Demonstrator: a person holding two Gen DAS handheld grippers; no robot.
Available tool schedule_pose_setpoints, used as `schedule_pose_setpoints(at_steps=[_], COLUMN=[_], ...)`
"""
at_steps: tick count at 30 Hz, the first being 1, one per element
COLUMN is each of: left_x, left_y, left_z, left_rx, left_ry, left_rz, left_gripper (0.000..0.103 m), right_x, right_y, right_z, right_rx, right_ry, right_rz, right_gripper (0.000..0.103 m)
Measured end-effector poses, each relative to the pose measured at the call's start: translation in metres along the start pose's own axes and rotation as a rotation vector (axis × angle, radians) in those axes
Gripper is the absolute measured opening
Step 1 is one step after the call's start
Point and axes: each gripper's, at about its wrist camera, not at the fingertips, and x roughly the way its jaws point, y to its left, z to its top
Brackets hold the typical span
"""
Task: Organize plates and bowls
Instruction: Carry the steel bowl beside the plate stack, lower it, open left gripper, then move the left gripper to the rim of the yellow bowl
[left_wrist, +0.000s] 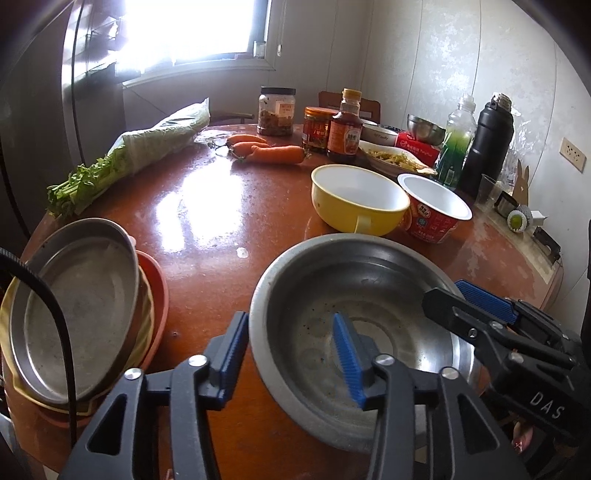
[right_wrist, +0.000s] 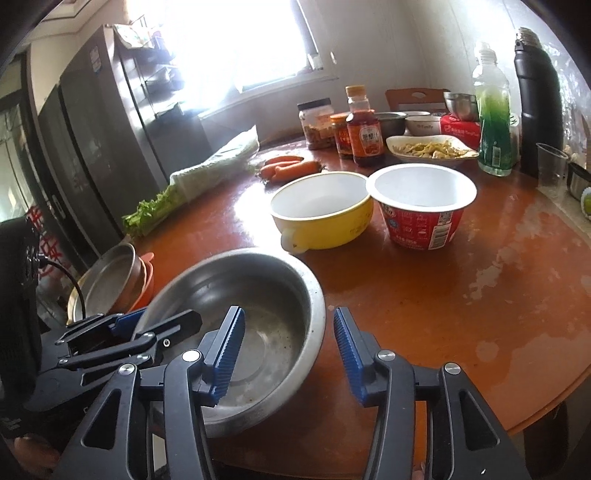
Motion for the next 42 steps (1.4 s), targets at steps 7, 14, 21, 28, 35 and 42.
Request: schedule_pose_setpoints(at_steps=[7, 14, 21, 28, 35, 42], left_x=[-0.013, -0.028, -0.026, -0.007, 0.03, 0.071], left_y=[0.003, 0.004, -0.002, -0.015, -0.016, -0.014], left_z=[0.003, 0.011, 0.03, 0.061, 0.101, 0.129], left_rx=[-0.013, -0.018, -0.006, 0.033, 0.018, 0.003], left_ry=[-0.031, -0.061, -0.066, -0.039, 0.042, 0.097], left_rz=[0.02, 0.029, 0.041, 0.043, 0.022, 0.028], left_gripper=[0.056, 0.061, 0.064, 0.064, 0.064, 0.064], right_x=[-0.009, -0.019, -0.02, 0.004, 0.039, 0.068], right_y=[0.001, 0.0, -0.01, -0.027, -0.04, -0.054], right_z=[0.003, 0.007, 0.016, 0.03, 0.059, 0.08], right_rx=[0.006, 0.023, 0.058, 0.127, 0.199, 0.255], right_ry=[-0.02, -0.047, -0.056, -0.007, 0.019, 0.069], right_rz=[0.006, 0.034, 0.045, 0.053, 0.083, 0.055], right_gripper=[0.053, 0.058, 0.058, 0.058, 0.058, 0.058])
